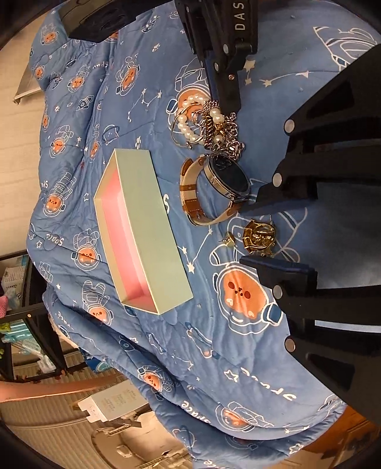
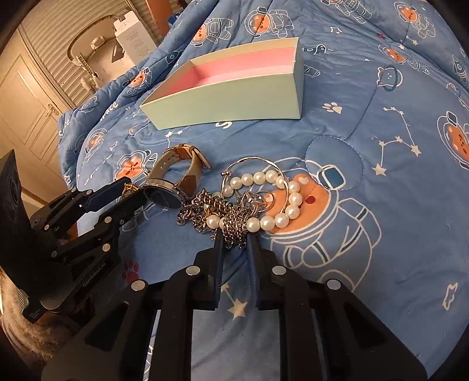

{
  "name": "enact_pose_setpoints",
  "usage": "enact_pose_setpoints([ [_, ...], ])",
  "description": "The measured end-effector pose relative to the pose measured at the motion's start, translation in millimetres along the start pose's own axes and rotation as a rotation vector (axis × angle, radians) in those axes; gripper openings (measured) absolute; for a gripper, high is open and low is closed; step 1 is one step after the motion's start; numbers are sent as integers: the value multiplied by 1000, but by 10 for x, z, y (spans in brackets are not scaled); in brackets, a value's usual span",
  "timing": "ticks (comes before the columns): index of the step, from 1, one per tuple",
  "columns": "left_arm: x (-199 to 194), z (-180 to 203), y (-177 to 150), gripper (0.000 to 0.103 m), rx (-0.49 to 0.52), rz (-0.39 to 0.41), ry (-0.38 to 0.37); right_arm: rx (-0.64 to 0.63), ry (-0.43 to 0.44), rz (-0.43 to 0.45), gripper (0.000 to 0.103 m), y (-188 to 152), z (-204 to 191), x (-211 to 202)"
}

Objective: Organize jewelry
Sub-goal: 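Move the left tool to the gold charm while the right tool approaches the silver chain, then close the left gripper on the gold charm while the right gripper closes on the silver chain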

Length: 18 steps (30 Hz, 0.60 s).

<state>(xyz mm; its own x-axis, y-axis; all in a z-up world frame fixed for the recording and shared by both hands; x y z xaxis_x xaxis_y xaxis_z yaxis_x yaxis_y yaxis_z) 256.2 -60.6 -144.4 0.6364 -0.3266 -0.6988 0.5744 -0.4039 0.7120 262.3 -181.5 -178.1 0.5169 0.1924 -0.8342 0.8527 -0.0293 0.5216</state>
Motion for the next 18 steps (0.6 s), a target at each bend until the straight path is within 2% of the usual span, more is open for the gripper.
enact_pose_setpoints([
  [2,4,28,11,15,25,2,7,-3,-3,2,14,-1,7,-4],
  [18,-231,6,30,13,-95,77,-60,-90,-29,54,7,-42,-21,-119],
])
Point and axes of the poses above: each gripper's, at about its wrist camera, not at the fingertips, and x roughly the way its jaws point, z to its right, y to its top, the point moved 7 cm from there along x, roughly the way its jaws point, and after that the axes turned 11 degrees about -y, right-handed, at the moved point
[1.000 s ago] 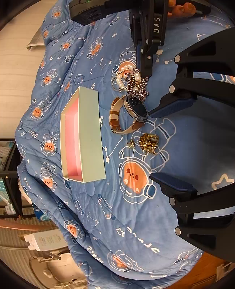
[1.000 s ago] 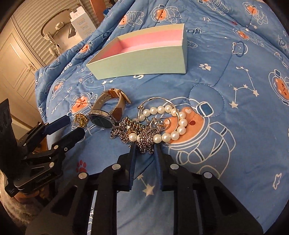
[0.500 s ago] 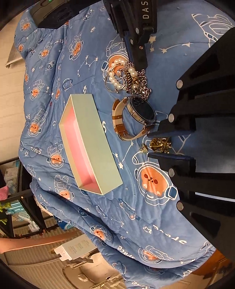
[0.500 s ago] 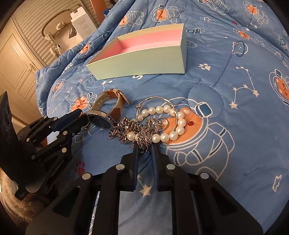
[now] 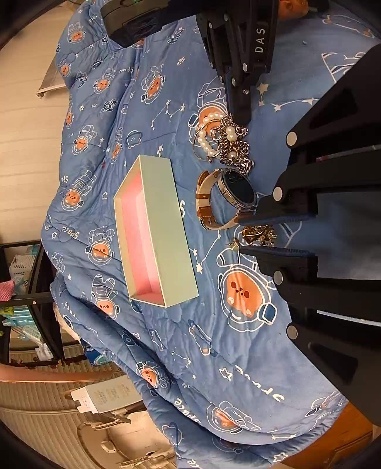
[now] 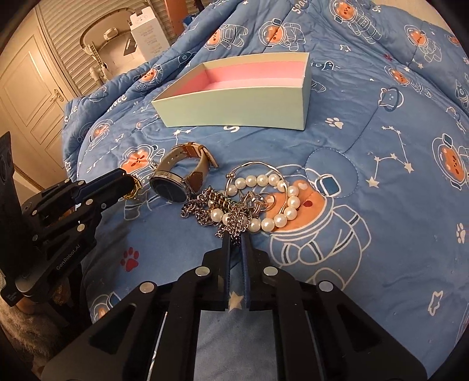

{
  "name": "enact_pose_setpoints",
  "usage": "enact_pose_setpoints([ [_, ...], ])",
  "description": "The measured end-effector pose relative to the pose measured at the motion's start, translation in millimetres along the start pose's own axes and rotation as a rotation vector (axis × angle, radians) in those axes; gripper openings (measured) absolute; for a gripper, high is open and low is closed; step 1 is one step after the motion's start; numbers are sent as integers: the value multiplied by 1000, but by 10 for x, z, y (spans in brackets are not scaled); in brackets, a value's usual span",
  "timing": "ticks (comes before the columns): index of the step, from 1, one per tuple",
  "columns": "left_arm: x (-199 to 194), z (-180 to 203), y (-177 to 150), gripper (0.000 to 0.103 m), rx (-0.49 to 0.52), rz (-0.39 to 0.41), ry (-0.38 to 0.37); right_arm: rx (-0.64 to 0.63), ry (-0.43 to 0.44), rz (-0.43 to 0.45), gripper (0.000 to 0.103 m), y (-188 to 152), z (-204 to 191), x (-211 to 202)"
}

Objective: Organize jewelry
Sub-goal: 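Close the left gripper on the gold charm while the right gripper closes on the silver chain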

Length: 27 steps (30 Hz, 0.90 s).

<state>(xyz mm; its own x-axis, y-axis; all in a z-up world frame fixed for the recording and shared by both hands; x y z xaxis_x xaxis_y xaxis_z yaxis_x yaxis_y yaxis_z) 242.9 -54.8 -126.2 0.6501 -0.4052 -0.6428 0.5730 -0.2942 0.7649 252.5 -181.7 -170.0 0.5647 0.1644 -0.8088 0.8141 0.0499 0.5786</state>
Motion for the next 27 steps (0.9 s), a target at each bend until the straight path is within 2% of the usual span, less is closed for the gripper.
enact_pose_setpoints([
  [8,-159,-25,29,13,-63,35,-49,-40,44,34,7,44,-67,-232],
  [17,-115,-128,-28,13,-149,31,-97,-55,48,49,7,90,-79,-344],
  [27,-263,-109,129,13,-134,63,-97,-68,105,95,6,241,-136,-601],
])
Point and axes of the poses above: each gripper's, at about its wrist camera, not at the fingertips, and x roughly the way its jaws point, z to its right, y to its top, the point moved 7 cm from there along x, roughly the way its jaws point, and after that the axes turned 11 degrees about -y, right-handed, at the moved point
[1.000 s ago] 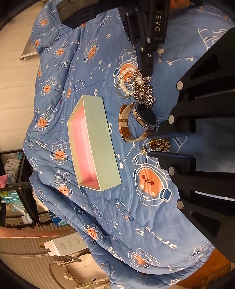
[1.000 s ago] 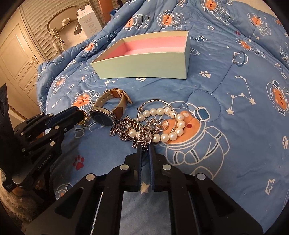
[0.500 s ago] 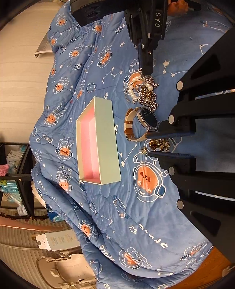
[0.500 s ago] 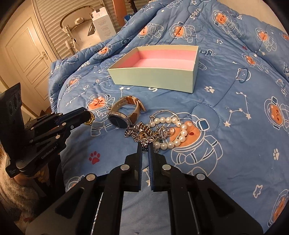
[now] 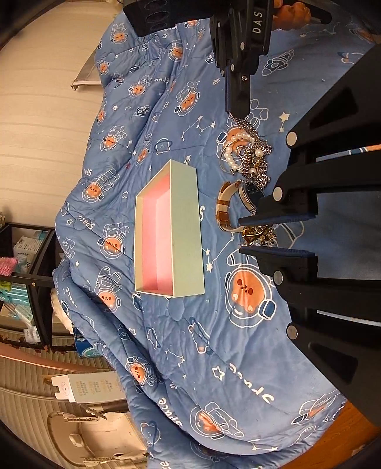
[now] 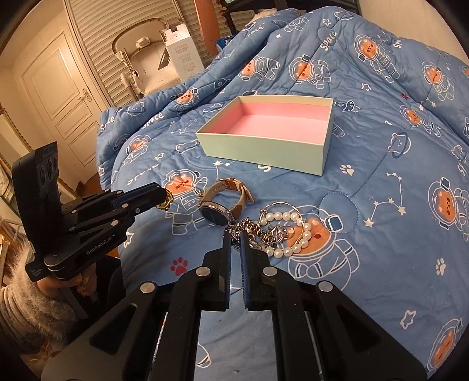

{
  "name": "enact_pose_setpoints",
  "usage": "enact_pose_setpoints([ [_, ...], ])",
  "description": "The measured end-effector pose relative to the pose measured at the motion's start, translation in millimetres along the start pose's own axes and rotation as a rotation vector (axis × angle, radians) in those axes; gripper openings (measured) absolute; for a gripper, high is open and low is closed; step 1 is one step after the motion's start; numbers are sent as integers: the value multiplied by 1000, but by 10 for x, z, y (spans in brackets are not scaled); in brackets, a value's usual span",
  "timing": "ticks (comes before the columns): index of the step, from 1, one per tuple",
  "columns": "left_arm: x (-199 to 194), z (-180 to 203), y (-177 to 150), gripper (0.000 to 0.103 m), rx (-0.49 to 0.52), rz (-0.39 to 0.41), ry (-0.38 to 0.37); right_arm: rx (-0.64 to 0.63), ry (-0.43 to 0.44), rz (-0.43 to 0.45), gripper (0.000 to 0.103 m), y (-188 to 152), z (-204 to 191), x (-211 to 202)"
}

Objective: Organize jewelry
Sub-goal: 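Close the left gripper on the gold charm while the right gripper closes on the silver chain, then lift and carry the gold charm and silver chain over the pink-lined box with both tools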

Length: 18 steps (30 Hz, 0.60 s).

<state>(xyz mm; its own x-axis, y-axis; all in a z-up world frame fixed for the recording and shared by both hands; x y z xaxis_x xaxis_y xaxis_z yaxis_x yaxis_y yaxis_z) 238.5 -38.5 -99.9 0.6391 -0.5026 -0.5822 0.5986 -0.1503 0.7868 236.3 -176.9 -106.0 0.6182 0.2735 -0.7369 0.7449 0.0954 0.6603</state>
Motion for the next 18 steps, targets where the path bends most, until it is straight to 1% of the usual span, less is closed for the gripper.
enact_pose_setpoints([
  [4,-53,28,66,13,1,6,-9,20,39,14,6,106,9,-119],
  [8,-132,50,158,13,-1,21,-17,15,67,34,6,230,-6,-270],
  [13,-202,73,283,13,-7,28,-28,-23,90,75,6,438,-71,-511],
  [18,-299,100,423,13,-13,39,-54,-85,92,140,6,705,-156,-797],
])
Point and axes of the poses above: each gripper's, at about its wrist camera, not at the fingertips, and x roughly the way its jaws point, z to its right, y to its top, the point moved 7 cm from there along x, roughly the way its jaws point, and after that the axes turned 11 degrees about -y, right-handed, at the moved point
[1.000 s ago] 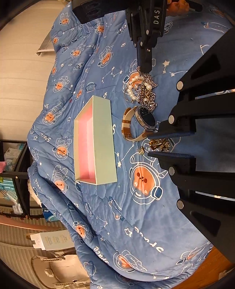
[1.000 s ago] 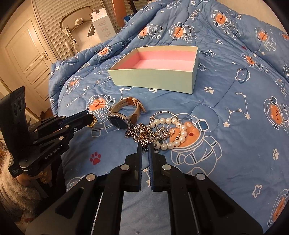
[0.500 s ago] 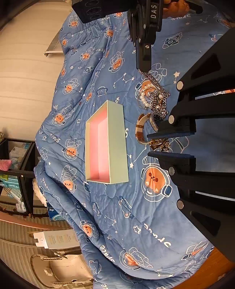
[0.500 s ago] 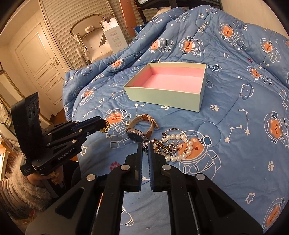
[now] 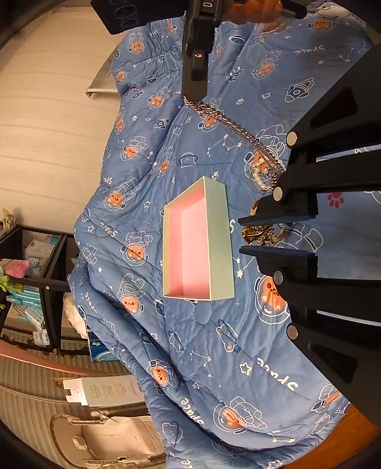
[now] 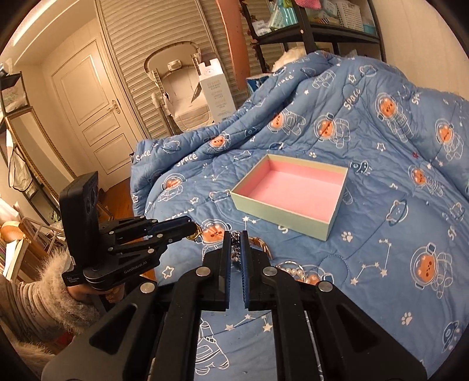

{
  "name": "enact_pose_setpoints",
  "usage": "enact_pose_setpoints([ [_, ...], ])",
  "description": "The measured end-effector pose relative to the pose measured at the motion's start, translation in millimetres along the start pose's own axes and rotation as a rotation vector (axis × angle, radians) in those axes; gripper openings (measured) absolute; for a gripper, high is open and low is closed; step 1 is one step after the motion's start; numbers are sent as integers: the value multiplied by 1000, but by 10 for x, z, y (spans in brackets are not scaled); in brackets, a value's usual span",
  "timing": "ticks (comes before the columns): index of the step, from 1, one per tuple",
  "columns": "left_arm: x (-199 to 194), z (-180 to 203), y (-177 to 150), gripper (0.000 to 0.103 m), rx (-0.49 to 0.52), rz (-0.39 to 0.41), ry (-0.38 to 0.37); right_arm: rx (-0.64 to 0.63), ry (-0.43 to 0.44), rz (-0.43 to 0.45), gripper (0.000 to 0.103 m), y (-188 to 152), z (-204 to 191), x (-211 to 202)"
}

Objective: Organize jewelry
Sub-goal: 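Lift and carry the gold charm and silver chain over the pink-lined box with both tools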

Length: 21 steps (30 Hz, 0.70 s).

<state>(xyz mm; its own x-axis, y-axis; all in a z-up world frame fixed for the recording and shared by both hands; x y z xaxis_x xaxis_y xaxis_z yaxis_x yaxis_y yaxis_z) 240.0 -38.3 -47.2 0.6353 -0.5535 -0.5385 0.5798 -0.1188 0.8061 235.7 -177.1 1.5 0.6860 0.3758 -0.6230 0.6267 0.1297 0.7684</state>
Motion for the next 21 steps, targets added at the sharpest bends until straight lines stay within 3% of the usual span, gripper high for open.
enact_pose_setpoints([
  [15,-190,14,478,13,4,46,-61,-76,45,118,6,797,-186,-395],
  [21,-108,-2,714,13,23,48,-63,-96,5,174,6,1191,-119,-388],
])
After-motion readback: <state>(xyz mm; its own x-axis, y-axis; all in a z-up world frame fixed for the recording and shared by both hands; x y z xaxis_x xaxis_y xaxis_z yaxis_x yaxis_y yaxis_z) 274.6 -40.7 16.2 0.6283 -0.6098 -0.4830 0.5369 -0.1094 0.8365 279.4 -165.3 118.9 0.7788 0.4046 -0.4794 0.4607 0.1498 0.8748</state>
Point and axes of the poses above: each gripper's, at about its wrist camera, not at the fingertips, and x roughly the way its jaws point, z to its right, y to its top, the point moved 7 cm from there along x, roughly the way its jaws point, and after that the axes turned 11 degrees about -y, right-handed, at the moved point
